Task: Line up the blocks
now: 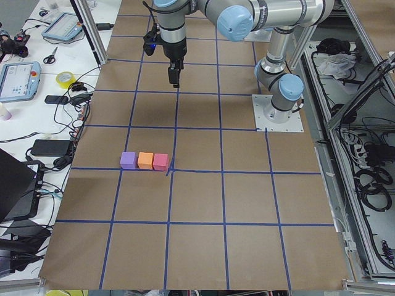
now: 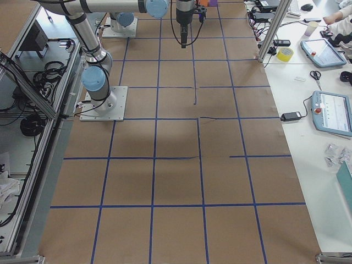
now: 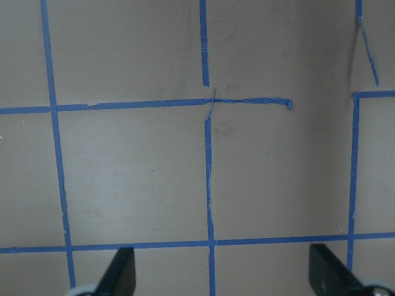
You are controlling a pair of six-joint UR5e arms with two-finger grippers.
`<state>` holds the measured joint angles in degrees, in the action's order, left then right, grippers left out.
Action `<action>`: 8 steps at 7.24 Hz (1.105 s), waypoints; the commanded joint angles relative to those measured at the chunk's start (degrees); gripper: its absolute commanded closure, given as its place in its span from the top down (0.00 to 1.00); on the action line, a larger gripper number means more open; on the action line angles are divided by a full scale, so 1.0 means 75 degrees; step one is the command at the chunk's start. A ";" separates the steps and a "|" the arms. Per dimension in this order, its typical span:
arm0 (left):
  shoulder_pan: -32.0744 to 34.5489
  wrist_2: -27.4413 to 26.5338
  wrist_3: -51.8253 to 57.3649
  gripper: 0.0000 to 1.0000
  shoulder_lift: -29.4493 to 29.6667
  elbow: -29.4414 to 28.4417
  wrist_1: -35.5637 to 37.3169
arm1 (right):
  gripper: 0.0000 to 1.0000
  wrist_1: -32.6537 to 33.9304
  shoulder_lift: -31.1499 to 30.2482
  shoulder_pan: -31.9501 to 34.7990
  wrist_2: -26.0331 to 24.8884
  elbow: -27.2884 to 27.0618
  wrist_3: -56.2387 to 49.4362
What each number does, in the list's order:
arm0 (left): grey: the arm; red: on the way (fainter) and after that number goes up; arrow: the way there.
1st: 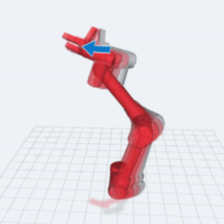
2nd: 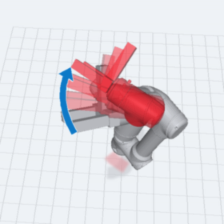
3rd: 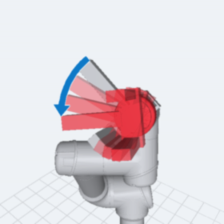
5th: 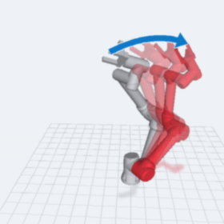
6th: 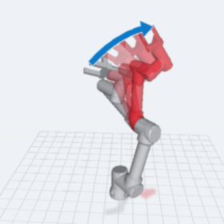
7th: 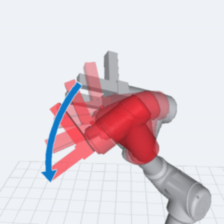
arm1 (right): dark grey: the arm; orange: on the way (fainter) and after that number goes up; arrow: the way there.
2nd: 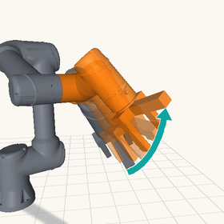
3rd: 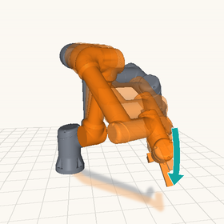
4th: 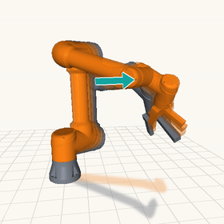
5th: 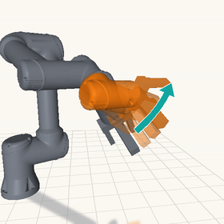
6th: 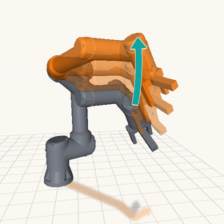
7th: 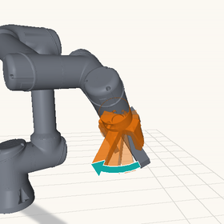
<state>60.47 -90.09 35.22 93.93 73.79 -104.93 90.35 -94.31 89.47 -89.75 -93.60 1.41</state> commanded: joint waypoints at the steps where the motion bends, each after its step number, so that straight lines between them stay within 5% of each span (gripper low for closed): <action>1: 0.0919 0.0223 -0.2088 1.00 -0.0232 0.0299 0.0010 | 1.00 0.0000 0.0000 0.0000 0.0002 0.0000 0.0000; 5: 0.3942 0.0259 -0.6400 1.00 0.0107 0.0438 0.0711 | 1.00 0.0000 0.0000 0.0000 -0.0009 0.0000 0.0000; 8: 0.4475 0.0223 -0.6431 1.00 0.0179 0.0906 0.1040 | 1.00 0.0000 0.0000 0.0000 -0.0267 0.0000 -0.0106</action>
<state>92.90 -88.40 -13.09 95.21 78.81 -98.46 90.35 -94.36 89.47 -91.13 -93.60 0.80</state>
